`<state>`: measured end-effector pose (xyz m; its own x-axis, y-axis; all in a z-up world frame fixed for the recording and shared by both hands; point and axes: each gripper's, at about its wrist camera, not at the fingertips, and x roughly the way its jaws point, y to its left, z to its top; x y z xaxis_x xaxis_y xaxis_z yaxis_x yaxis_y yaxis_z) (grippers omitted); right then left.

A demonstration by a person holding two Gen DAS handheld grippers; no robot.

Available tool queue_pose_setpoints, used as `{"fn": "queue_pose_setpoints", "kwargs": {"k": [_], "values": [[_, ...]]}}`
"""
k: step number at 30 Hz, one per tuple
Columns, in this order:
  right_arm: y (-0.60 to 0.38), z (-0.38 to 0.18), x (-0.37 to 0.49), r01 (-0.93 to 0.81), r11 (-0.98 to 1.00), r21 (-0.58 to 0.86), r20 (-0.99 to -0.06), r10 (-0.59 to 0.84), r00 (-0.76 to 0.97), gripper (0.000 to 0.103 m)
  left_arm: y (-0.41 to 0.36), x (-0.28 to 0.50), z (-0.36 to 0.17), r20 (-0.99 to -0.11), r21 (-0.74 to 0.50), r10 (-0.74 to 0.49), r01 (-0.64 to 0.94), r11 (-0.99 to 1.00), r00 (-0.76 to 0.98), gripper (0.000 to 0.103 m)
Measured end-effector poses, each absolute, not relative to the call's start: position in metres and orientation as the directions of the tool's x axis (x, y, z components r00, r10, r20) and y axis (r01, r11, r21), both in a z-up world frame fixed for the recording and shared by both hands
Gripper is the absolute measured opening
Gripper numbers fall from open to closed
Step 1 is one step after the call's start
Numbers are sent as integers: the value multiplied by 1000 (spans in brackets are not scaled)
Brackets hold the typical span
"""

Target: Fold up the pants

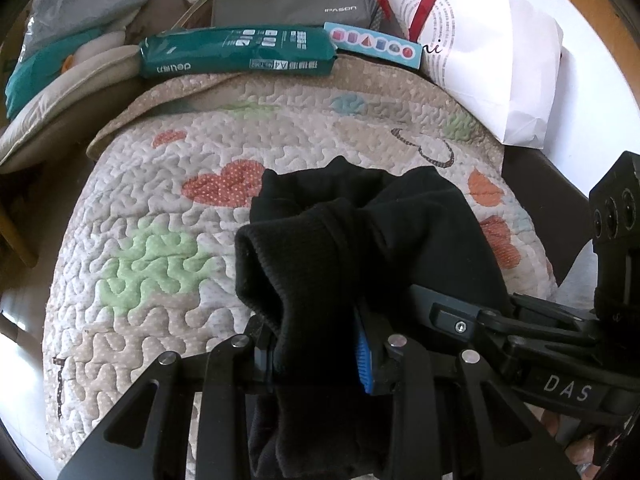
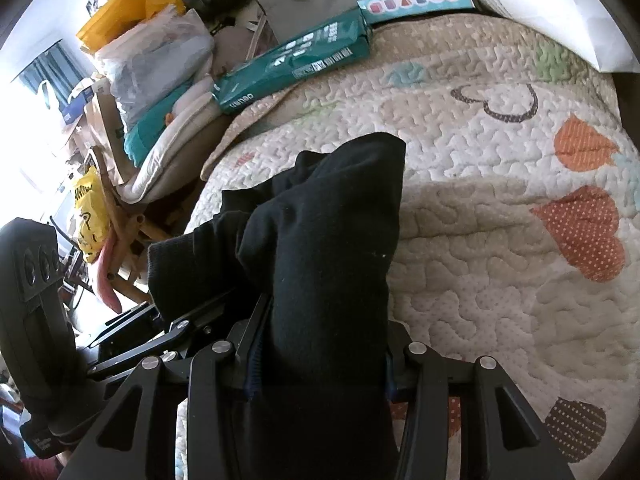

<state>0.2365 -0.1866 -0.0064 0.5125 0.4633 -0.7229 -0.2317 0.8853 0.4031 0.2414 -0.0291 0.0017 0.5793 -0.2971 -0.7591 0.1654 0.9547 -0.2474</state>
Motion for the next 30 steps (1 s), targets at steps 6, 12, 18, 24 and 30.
{"fn": "queue_pose_setpoints", "kwargs": {"k": [6, 12, 18, 24, 30], "values": [[-186, -14, 245, -223, 889, 400, -737, 457, 499, 49, -26, 251, -9, -769, -274, -312, 153, 950, 558, 31], [-190, -26, 255, -203, 890, 407, -750, 453, 482, 49, -19, 258, -18, -772, -319, -345, 144, 937, 534, 37], [-195, -32, 258, -184, 885, 427, -751, 461, 473, 51, -6, 263, -25, -759, -408, -415, 129, 904, 501, 46], [-210, -43, 263, -115, 870, 479, -751, 474, 459, 71, 20, 271, -40, -719, -580, -540, 51, 813, 438, 57], [-228, -53, 259, -13, 801, 599, -708, 537, 458, 77, 49, 276, -58, -648, -728, -652, -69, 682, 394, 59]]}}
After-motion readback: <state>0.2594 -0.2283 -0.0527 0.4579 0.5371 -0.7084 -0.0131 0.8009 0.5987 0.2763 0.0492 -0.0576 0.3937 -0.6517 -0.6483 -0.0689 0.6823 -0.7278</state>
